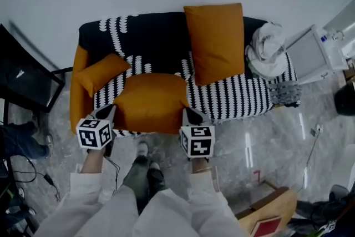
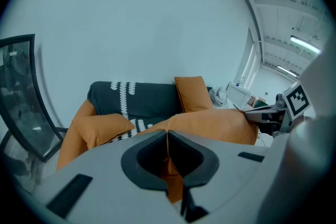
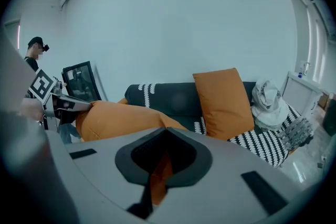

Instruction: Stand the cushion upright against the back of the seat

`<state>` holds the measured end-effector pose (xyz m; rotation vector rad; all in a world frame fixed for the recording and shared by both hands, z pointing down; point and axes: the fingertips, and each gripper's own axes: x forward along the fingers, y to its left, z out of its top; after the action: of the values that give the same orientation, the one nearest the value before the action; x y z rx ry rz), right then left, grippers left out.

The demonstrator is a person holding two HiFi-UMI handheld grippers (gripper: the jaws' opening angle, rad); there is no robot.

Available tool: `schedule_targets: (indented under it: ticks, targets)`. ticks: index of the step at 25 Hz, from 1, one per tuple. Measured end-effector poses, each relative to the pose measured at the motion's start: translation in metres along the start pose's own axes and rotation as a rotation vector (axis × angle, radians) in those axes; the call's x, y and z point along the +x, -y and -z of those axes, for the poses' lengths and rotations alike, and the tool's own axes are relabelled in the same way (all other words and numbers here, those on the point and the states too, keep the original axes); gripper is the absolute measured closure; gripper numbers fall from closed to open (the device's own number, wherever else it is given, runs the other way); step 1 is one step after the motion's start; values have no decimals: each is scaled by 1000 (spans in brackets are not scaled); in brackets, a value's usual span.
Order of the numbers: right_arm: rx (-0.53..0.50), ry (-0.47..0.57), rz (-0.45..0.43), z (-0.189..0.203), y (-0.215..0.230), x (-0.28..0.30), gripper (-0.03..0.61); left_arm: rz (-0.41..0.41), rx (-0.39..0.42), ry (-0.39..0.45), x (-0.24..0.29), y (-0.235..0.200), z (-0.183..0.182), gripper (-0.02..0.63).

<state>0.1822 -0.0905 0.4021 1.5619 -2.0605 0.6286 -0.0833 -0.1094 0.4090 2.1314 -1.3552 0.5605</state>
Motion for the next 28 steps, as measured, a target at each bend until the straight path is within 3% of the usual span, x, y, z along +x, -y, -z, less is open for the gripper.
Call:
schedule_targets:
  ticks: [9, 28]
  targets:
    - [14, 17, 19, -43, 14, 21, 563, 86, 39, 2, 22, -7, -51, 600]
    - [1, -21, 28, -183, 36, 117, 563, 235, -94, -7, 101, -64, -176, 600]
